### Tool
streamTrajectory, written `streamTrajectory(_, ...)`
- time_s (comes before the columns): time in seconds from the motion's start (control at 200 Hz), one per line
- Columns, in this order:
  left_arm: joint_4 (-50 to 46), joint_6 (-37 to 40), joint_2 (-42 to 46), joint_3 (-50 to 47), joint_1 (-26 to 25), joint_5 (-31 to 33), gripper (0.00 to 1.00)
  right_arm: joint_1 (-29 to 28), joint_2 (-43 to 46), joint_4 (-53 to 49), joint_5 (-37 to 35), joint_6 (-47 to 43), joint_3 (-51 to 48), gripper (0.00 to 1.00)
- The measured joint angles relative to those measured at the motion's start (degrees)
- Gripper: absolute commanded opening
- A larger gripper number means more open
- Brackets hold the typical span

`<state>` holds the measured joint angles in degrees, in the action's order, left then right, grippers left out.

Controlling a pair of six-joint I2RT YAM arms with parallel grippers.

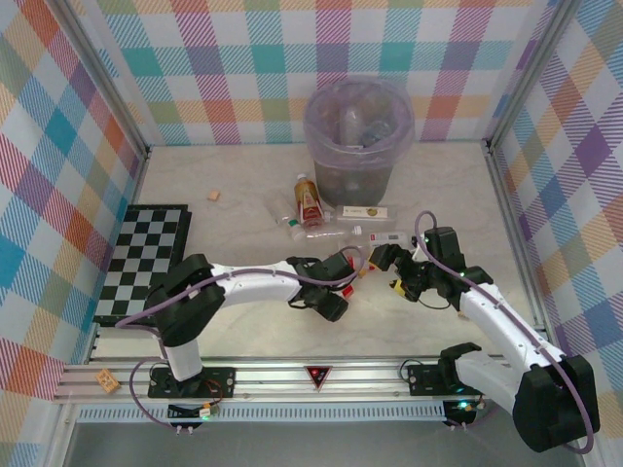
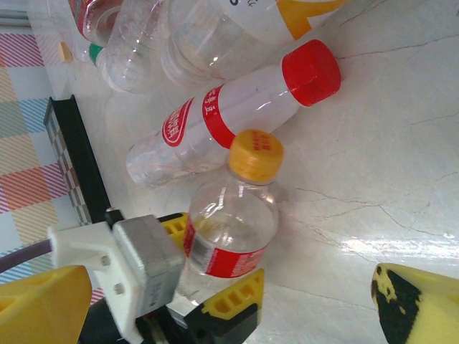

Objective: Put the plastic bottles in the bin

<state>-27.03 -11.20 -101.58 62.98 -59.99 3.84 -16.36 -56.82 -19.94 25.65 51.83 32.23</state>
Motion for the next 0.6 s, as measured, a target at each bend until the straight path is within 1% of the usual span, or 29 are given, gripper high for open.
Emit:
streamTrajectory(0.135, 0.3, -1.6, 5.3, -1.0, 0.4, 1.8, 0.55, -0.8, -1.6, 0.5, 1.5, -1.2, 1.1, 0.99)
streamTrajectory(0.24, 1.7, -2.8, 11.6, -3.5, 1.7, 1.3, 0.55, -3.0, -3.5, 1.2, 3.2, -3.5, 4.0, 0.98)
streamTrajectory(0.34, 4.3, -4.2, 18.2, -6.8, 4.4, -1.4, 0.55, -5.5, -4.7, 2.4, 4.4, -6.4, 7.9, 0.97)
streamTrajectory(0.42, 6.8, -5.3, 22.8, -9.4, 6.9, -4.1, 0.55, -6.9, -6.2, 5.3, 6.3, -8.0, 11.1, 0.96)
streamTrajectory(0.51, 9.0, -6.5, 26.1, -11.0, 8.5, -6.7, 0.56, -8.1, -8.8, 8.8, 9.0, -9.3, 14.0, 0.94)
streamTrajectory(0.6, 11.3, -7.5, 28.5, -11.6, 9.1, -9.5, 0.56, -9.5, -11.9, 11.6, 11.6, -10.3, 16.6, 0.93)
